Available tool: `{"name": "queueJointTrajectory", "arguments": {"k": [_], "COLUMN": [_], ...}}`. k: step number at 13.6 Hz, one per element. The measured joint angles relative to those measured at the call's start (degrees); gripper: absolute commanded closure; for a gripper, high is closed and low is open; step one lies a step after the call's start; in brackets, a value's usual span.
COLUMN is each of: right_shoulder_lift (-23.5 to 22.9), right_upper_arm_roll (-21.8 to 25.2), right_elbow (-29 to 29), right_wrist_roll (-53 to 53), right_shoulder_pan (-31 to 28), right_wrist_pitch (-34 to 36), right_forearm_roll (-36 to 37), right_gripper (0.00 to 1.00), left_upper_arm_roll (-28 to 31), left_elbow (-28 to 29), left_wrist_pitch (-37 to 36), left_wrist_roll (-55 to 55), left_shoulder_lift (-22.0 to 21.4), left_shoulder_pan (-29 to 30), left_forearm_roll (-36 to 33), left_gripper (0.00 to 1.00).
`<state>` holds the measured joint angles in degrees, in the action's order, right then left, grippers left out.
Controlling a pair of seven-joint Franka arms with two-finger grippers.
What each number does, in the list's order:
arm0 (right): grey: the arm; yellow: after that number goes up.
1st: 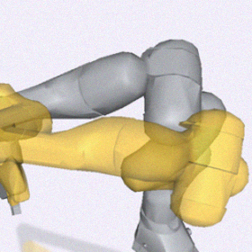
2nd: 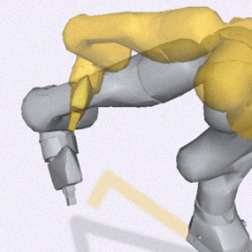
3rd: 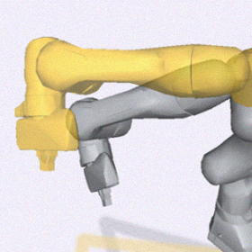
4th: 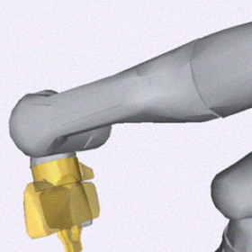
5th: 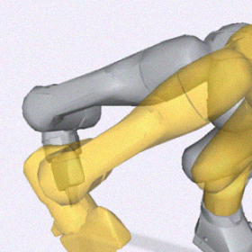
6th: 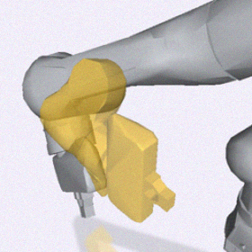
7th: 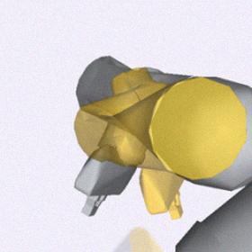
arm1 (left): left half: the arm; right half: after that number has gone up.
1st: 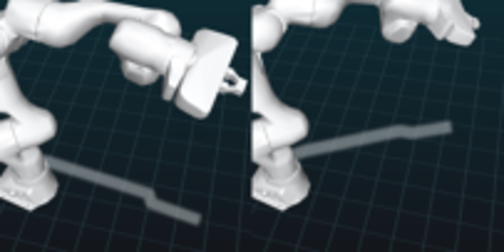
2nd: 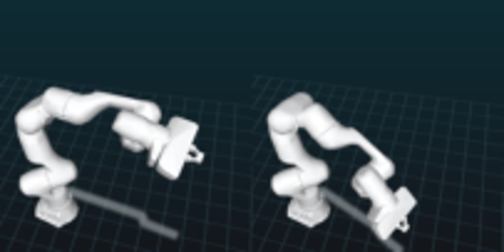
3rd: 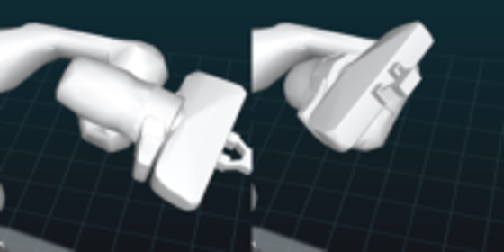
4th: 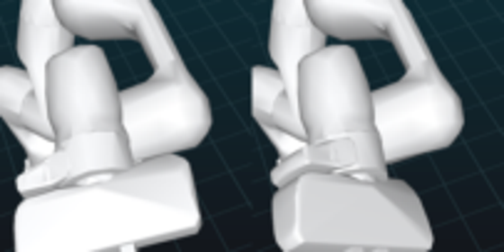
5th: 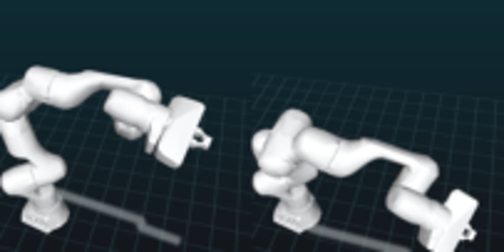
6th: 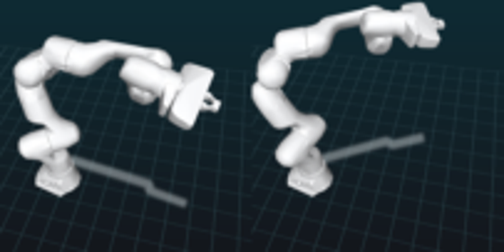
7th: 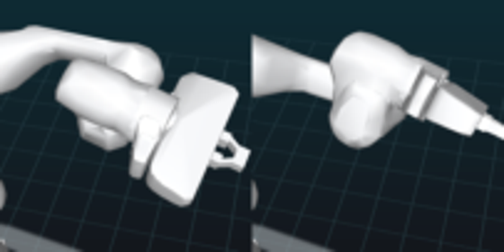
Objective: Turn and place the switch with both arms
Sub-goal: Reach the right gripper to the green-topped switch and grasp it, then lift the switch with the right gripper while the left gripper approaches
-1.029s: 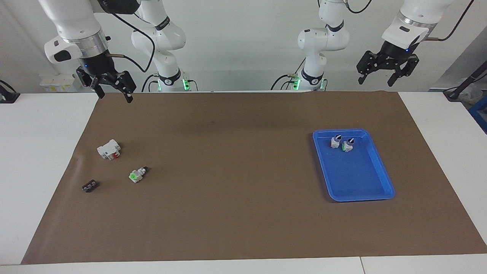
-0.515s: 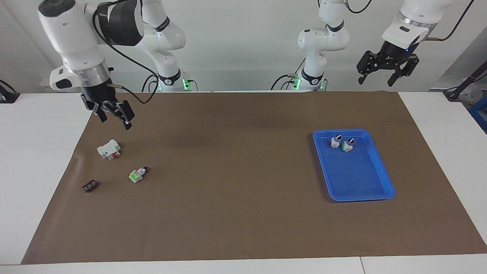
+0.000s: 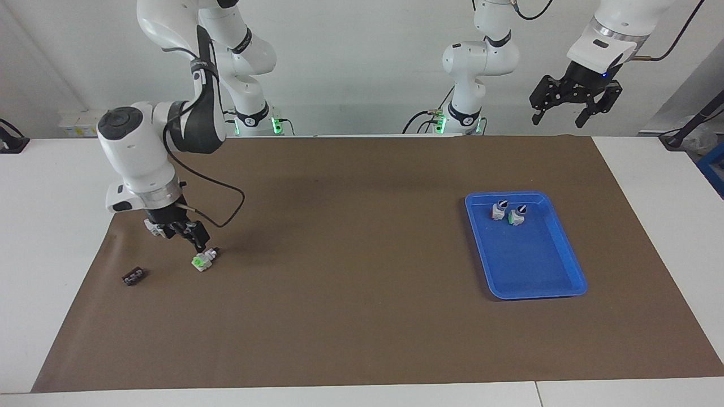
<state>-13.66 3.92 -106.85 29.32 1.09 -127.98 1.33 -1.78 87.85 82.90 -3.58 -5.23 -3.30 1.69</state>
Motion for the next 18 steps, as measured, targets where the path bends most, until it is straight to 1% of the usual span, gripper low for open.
{"name": "queueJointTrajectory", "arguments": {"k": [4,8,9,10,11,12,13,14,16,18], "right_shoulder_lift": [-3.6,-6.5,-7.3,-7.9,-8.2,-8.4,-8.4,-8.2,-7.6,-7.5], "right_upper_arm_roll": [0.0,0.1,0.1,0.1,0.1,0.1,0.1,0.1,0.1,0.1], "right_elbow": [-4.8,-6.3,-6.4,-6.4,-6.6,-6.8,-7.0,-7.0,-6.5,-4.4], "right_wrist_roll": [7.2,8.2,8.3,8.3,8.3,8.4,8.4,8.4,8.4,8.9], "right_shoulder_pan": [-0.5,-0.8,-0.9,-0.9,-0.9,-0.9,-1.0,-1.2,-1.5,-1.7], "right_wrist_pitch": [-8.1,-12.7,-13.7,-14.2,-14.2,-14.2,-14.1,-13.7,-11.2,-6.1], "right_forearm_roll": [0.0,0.0,0.0,0.0,0.0,0.0,0.0,0.0,-0.1,-1.8], "right_gripper": [0.0,0.0,0.05,0.17,0.51,0.7,0.98,1.0,1.0,1.0], "left_upper_arm_roll": [-0.1,0.1,0.1,0.1,0.1,0.0,0.0,0.0,0.0,0.1], "left_elbow": [0.1,0.5,1.0,1.5,1.8,2.0,2.1,2.2,2.2,2.2], "left_wrist_pitch": [-0.2,-0.4,-0.4,-0.4,-0.4,-0.4,-0.4,-0.4,-0.4,-0.4], "left_wrist_roll": [0.0,0.0,0.0,0.0,0.0,0.0,-0.1,-0.4,-3.0,-4.8], "left_shoulder_lift": [0.0,-0.4,-0.6,-0.8,-1.0,-1.1,-1.3,-1.4,-1.5,-1.5], "left_shoulder_pan": [0.0,0.0,0.0,0.0,0.0,0.0,0.0,0.0,0.0,0.0], "left_forearm_roll": [0.0,0.0,0.0,0.0,0.0,0.0,0.0,0.0,0.0,0.0], "left_gripper": [0.0,0.0,0.0,0.0,0.0,0.0,0.0,0.0,0.0,0.0]}}
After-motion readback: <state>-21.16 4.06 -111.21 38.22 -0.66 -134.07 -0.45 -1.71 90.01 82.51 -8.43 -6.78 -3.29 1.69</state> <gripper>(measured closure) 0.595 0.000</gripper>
